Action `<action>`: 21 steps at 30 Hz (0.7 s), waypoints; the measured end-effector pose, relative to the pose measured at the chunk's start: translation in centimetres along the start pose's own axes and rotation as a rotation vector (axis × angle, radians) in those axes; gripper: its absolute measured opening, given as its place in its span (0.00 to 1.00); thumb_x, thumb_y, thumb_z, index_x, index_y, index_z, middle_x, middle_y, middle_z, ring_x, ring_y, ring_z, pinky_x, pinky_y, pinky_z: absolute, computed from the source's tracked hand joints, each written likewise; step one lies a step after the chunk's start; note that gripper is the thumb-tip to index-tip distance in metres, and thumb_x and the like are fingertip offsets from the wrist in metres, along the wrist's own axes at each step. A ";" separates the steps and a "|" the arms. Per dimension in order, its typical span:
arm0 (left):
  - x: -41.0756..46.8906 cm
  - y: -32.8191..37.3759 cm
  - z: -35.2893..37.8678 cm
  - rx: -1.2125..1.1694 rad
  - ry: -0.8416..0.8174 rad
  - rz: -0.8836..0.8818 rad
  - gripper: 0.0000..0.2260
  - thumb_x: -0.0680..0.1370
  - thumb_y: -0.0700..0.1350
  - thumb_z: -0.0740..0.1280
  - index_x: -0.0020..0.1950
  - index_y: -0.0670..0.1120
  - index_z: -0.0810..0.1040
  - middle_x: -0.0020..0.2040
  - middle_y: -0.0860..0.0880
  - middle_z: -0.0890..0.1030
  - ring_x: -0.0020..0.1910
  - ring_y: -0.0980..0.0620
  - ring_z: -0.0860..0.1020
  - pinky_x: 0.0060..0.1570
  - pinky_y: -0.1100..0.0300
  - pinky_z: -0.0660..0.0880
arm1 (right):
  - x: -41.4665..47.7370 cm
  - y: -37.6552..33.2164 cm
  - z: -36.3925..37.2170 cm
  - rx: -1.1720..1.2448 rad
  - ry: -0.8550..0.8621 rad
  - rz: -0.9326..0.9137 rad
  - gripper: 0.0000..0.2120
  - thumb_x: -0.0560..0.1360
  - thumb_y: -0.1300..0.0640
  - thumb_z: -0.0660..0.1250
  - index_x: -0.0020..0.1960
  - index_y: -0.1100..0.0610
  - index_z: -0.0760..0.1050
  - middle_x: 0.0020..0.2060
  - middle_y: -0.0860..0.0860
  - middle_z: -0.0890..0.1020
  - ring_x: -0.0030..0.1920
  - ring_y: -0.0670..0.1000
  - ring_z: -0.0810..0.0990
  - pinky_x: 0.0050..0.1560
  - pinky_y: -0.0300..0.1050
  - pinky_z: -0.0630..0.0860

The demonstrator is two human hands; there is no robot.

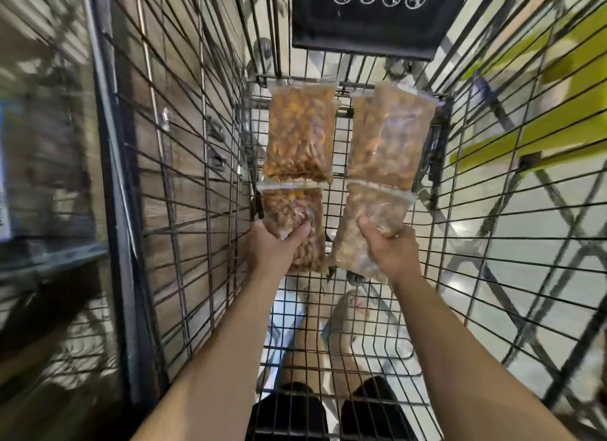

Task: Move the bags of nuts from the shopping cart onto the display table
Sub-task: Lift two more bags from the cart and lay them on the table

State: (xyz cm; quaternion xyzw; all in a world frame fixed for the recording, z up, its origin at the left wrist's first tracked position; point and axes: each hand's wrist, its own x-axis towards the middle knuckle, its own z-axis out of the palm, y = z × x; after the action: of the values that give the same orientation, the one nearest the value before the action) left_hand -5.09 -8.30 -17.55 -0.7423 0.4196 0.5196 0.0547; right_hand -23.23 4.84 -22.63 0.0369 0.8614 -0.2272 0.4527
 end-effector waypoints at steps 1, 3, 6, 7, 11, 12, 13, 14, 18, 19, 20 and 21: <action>0.1 -0.1 0.2 0.002 -0.001 0.023 0.33 0.66 0.61 0.83 0.61 0.50 0.71 0.62 0.46 0.80 0.62 0.42 0.79 0.63 0.42 0.79 | -0.2 -0.1 0.1 0.034 0.006 -0.014 0.55 0.48 0.15 0.74 0.62 0.51 0.76 0.56 0.53 0.86 0.54 0.59 0.87 0.57 0.61 0.85; 0.2 -0.3 0.5 -0.002 0.008 0.053 0.34 0.62 0.64 0.82 0.59 0.54 0.71 0.62 0.46 0.79 0.61 0.43 0.79 0.63 0.42 0.79 | -2.9 -2.2 0.0 0.073 0.009 -0.046 0.46 0.57 0.23 0.79 0.61 0.52 0.71 0.55 0.52 0.83 0.53 0.56 0.86 0.57 0.57 0.84; 0.1 -0.5 0.6 -0.027 0.003 0.074 0.33 0.62 0.64 0.82 0.59 0.55 0.72 0.61 0.48 0.81 0.59 0.45 0.81 0.62 0.43 0.80 | -4.2 -2.9 0.0 0.102 -0.005 -0.062 0.32 0.73 0.40 0.80 0.62 0.54 0.65 0.52 0.48 0.80 0.50 0.50 0.82 0.55 0.47 0.78; 0.0 -0.4 0.6 -0.038 -0.001 0.085 0.31 0.65 0.60 0.83 0.61 0.53 0.73 0.60 0.49 0.82 0.59 0.46 0.81 0.62 0.44 0.80 | -3.9 -2.7 0.1 0.113 -0.009 -0.055 0.32 0.73 0.40 0.80 0.63 0.54 0.65 0.53 0.48 0.80 0.51 0.50 0.82 0.55 0.47 0.78; 0.3 -0.9 0.6 -0.064 -0.007 0.062 0.28 0.70 0.56 0.82 0.63 0.50 0.74 0.59 0.50 0.82 0.58 0.47 0.81 0.61 0.49 0.79 | -3.1 -2.1 0.2 0.198 -0.041 -0.056 0.42 0.61 0.29 0.82 0.64 0.53 0.75 0.55 0.49 0.87 0.54 0.53 0.88 0.59 0.56 0.84; 0.4 -1.0 0.6 -0.073 -0.009 0.057 0.28 0.70 0.56 0.82 0.63 0.50 0.74 0.59 0.50 0.82 0.58 0.47 0.81 0.60 0.49 0.80 | -2.8 -1.7 0.2 0.211 -0.060 -0.055 0.42 0.59 0.28 0.82 0.63 0.51 0.77 0.55 0.49 0.88 0.53 0.53 0.89 0.59 0.58 0.85; 0.4 -1.1 0.6 -0.090 -0.014 0.049 0.27 0.71 0.56 0.82 0.63 0.51 0.74 0.59 0.51 0.82 0.58 0.47 0.81 0.58 0.51 0.80 | -2.9 -1.7 0.0 0.219 -0.079 -0.066 0.39 0.59 0.29 0.81 0.62 0.50 0.78 0.54 0.49 0.88 0.53 0.53 0.89 0.58 0.58 0.85; 0.3 -1.1 0.5 -0.101 -0.021 0.040 0.26 0.71 0.55 0.82 0.63 0.50 0.74 0.58 0.52 0.82 0.57 0.48 0.81 0.54 0.54 0.80 | -3.1 -1.8 -0.2 0.218 -0.092 -0.074 0.37 0.60 0.30 0.81 0.61 0.49 0.78 0.54 0.49 0.88 0.53 0.53 0.89 0.59 0.58 0.85; -1.1 -1.3 -0.1 -0.128 -0.027 0.039 0.22 0.74 0.54 0.80 0.60 0.50 0.74 0.51 0.56 0.80 0.52 0.51 0.80 0.41 0.64 0.72 | -4.4 -2.1 -0.9 0.227 -0.101 -0.150 0.25 0.74 0.46 0.81 0.66 0.54 0.79 0.54 0.50 0.89 0.53 0.52 0.89 0.56 0.54 0.86; -1.5 -1.4 -0.2 -0.140 -0.031 0.041 0.22 0.74 0.54 0.80 0.61 0.49 0.74 0.52 0.55 0.81 0.53 0.51 0.81 0.41 0.63 0.73 | -4.7 -2.0 -1.2 0.243 -0.094 -0.164 0.24 0.75 0.51 0.80 0.67 0.56 0.78 0.55 0.51 0.89 0.52 0.51 0.89 0.54 0.52 0.87; -1.9 -1.5 -0.4 -0.156 -0.040 0.038 0.23 0.74 0.54 0.80 0.61 0.49 0.74 0.54 0.53 0.81 0.54 0.50 0.81 0.41 0.63 0.74 | -4.8 -1.8 -1.5 0.252 -0.095 -0.169 0.22 0.76 0.54 0.80 0.67 0.58 0.78 0.54 0.51 0.88 0.51 0.49 0.89 0.52 0.50 0.87; -2.4 -1.6 -0.6 -0.172 -0.052 0.040 0.22 0.75 0.54 0.79 0.62 0.49 0.74 0.55 0.53 0.81 0.53 0.51 0.81 0.40 0.63 0.74 | -5.0 -1.6 -1.9 0.252 -0.105 -0.183 0.20 0.77 0.56 0.79 0.66 0.58 0.77 0.53 0.51 0.88 0.47 0.44 0.89 0.48 0.45 0.87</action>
State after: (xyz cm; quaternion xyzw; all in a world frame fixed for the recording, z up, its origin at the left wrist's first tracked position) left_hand -3.83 -6.25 -15.92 -0.7219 0.3865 0.5739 -0.0089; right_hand -22.13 4.93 -17.18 0.0030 0.8011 -0.3753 0.4662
